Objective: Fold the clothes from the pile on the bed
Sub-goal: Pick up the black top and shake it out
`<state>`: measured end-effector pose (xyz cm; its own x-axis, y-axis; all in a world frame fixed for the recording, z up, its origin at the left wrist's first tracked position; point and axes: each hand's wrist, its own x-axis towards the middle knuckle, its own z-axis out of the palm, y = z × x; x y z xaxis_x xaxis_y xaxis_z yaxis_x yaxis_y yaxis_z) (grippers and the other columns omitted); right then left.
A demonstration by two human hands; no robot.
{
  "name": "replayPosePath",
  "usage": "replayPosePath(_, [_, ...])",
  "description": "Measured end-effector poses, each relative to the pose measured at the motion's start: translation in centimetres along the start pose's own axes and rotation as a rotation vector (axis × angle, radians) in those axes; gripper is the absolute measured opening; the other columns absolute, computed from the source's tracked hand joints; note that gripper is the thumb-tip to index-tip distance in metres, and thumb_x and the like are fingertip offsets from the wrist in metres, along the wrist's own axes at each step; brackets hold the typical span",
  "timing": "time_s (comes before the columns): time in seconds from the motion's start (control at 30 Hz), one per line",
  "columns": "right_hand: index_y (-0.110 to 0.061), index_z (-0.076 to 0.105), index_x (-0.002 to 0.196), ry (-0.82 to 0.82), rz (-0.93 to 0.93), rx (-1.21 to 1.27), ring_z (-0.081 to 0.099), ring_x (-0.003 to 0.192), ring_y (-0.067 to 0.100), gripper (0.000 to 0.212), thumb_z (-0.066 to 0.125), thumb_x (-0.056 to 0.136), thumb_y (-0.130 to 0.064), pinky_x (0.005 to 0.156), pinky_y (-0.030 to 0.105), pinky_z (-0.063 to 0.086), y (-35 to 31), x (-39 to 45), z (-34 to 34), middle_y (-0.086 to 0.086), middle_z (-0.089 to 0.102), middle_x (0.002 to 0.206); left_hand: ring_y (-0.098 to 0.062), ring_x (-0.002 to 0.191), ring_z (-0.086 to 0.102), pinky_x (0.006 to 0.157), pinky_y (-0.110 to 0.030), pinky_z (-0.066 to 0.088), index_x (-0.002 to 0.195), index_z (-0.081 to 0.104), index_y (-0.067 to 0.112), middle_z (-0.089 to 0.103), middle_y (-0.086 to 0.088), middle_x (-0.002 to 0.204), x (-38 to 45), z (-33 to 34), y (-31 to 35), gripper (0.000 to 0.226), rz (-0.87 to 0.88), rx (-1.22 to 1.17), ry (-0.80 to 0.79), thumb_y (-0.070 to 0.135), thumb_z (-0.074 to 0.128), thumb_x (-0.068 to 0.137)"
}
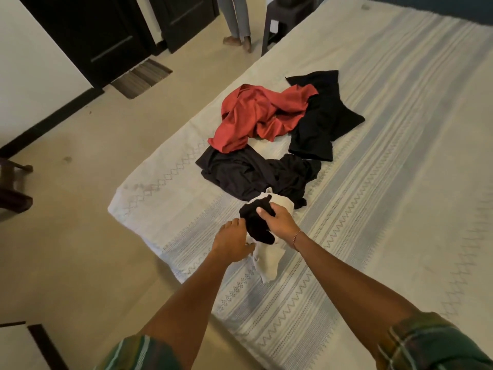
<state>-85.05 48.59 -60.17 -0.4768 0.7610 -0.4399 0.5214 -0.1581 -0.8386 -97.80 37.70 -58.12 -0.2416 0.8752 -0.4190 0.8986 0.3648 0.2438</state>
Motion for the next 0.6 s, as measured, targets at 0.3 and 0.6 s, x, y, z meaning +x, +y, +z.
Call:
replayPosePath(0.3, [-0.009, 0.057, 0.133, -0.197, -0.157, 0.178, 0.070, 0.109, 0.020, 0.060, 0.067, 0.092, -0.052, 0.080, 0.047, 0.062, -11.0, -3.7, -6.8, 0.011, 0.066, 0.127, -0.034, 0.108, 0.062, 0.083, -0.040, 0.052, 0.137, 0.049, 0.006, 0.063, -0.016, 0.122, 1.4, -6.3, 3.2, 0.044, -0.028, -0.379, 0.362, 0.020, 0.060, 0.096])
replayPosePath(0.6, [-0.011, 0.069, 0.120, 0.145, -0.447, 0.292, 0.070, 0.107, 0.014, 0.030, 0.056, 0.103, -0.033, 0.081, 0.038, 0.062, -18.2, -8.8, -13.2, 0.005, 0.073, 0.115, -0.018, 0.093, 0.059, 0.086, -0.025, 0.046, 0.132, 0.058, 0.006, 0.067, -0.005, 0.111, 0.0, -17.7, 8.2, 0.043, 0.158, -0.659, 0.774, -0.006, 0.040, 0.095])
